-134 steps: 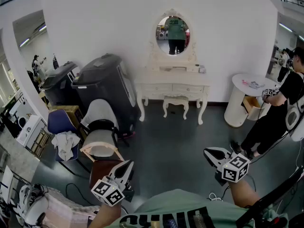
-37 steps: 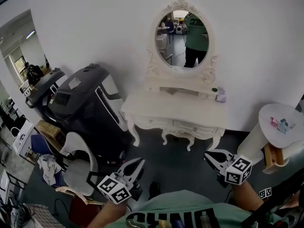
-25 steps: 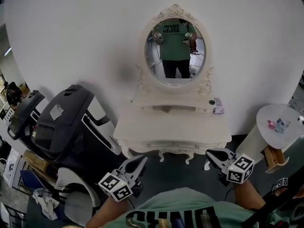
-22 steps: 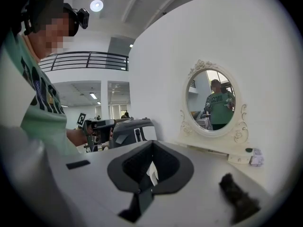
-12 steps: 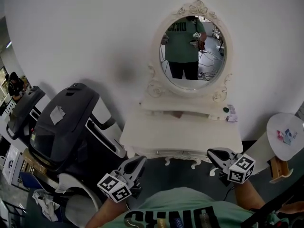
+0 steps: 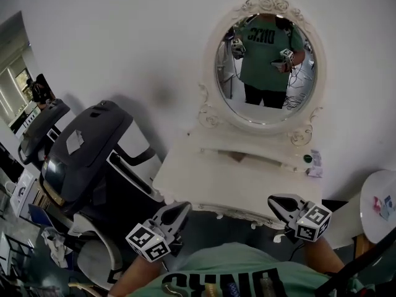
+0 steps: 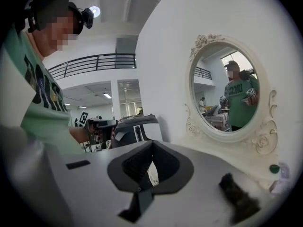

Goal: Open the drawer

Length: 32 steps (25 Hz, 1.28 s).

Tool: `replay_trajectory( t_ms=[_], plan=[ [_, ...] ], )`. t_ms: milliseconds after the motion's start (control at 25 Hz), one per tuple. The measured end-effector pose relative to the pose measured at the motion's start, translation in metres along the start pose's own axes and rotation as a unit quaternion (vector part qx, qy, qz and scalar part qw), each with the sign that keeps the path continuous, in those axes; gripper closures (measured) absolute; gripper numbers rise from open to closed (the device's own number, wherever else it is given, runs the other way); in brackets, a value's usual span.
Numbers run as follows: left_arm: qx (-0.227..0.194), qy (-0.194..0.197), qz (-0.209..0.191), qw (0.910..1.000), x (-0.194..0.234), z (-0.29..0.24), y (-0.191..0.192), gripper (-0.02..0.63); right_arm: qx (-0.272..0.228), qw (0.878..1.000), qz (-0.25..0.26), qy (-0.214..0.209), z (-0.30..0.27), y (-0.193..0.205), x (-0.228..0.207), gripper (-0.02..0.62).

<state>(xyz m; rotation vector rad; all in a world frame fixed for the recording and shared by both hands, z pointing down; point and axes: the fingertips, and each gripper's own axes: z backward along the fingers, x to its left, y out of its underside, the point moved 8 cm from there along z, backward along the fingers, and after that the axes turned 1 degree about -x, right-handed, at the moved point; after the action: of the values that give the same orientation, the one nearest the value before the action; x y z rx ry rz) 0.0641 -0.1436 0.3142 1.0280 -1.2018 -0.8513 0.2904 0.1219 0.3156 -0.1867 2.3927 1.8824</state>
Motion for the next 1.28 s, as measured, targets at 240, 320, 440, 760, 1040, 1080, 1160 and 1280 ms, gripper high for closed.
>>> replay_trajectory(
  t_ms=[240,320,440,760,1040,1080,1160,1280],
  plan=[
    [-0.023,-0.075,0.011,0.9969,-0.03,-0.078,0.016,0.597,0.032,0.995,0.015,-0.092,0.002,-0.003,-0.097,0.584],
    [-0.031,-0.101,0.019,0.9942,-0.038,-0.096,0.016,0.597,0.033,0.992,0.011,-0.117,-0.002,-0.011,-0.125,0.584],
    [-0.034,-0.138,0.022,0.9896,-0.05,-0.107,0.018,0.597,0.027,0.987,0.0,-0.159,-0.015,-0.014,-0.149,0.584],
    [-0.049,-0.227,0.006,0.9726,-0.057,-0.079,0.02,0.597,0.036,0.969,0.017,-0.243,-0.073,-0.02,-0.154,0.584],
    [-0.075,-0.258,-0.007,0.9632,-0.036,-0.014,0.011,0.597,0.034,0.961,0.031,-0.274,-0.136,-0.037,-0.103,0.584],
    [-0.077,-0.26,-0.01,0.9624,-0.031,-0.002,0.008,0.597,0.033,0.96,0.034,-0.276,-0.143,-0.041,-0.092,0.584],
    [-0.081,-0.26,-0.015,0.9622,-0.021,0.019,-0.001,0.597,0.03,0.96,0.044,-0.275,-0.155,-0.051,-0.072,0.584],
    [-0.086,-0.249,-0.019,0.9645,-0.011,0.046,-0.008,0.597,0.027,0.963,0.05,-0.262,-0.17,-0.062,-0.048,0.584]
  ],
)
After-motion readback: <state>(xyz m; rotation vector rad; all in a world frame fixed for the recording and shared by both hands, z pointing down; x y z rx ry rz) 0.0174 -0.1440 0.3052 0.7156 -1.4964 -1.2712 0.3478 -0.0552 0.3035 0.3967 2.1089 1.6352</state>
